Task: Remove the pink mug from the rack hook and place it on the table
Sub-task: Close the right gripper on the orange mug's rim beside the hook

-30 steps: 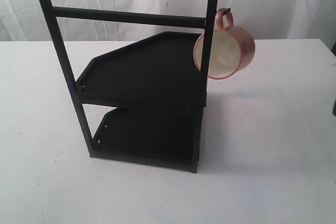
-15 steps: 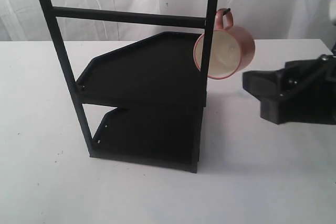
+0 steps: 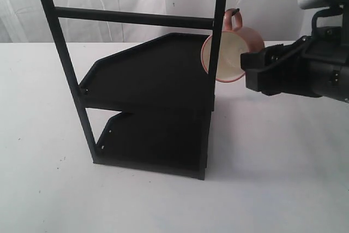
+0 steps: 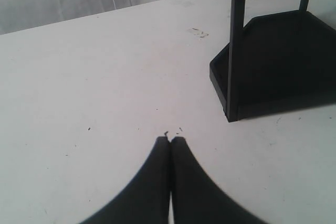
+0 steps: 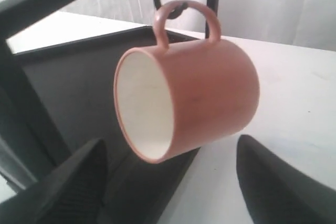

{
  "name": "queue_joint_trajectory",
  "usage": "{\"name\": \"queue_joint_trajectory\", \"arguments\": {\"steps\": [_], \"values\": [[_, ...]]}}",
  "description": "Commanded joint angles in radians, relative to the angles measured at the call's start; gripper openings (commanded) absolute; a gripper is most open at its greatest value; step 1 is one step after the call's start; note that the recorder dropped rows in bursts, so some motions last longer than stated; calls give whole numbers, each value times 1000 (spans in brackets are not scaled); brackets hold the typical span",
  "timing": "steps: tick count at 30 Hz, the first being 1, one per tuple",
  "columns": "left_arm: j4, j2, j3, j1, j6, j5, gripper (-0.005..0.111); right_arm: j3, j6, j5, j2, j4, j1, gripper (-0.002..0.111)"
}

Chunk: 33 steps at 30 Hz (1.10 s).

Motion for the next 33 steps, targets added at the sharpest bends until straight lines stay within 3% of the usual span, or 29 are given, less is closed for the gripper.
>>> {"name": "queue_joint_trajectory", "arguments": {"steps": [1, 7, 18, 26, 33], "values": [[-5, -4, 4, 4, -5, 3, 0, -3, 13, -83, 33, -10, -48, 64], [-5, -4, 4, 4, -5, 3, 0, -5, 13, -169, 97, 0, -49, 64], [-5, -4, 4, 4, -5, 3, 0, -75, 9, -132, 218, -4, -51, 64], [-5, -4, 4, 4, -5, 3, 0, -84, -3, -100, 232, -11, -162, 63], [-5, -4, 4, 4, -5, 3, 0, -84, -29, -171, 253, -6, -177, 63]]}}
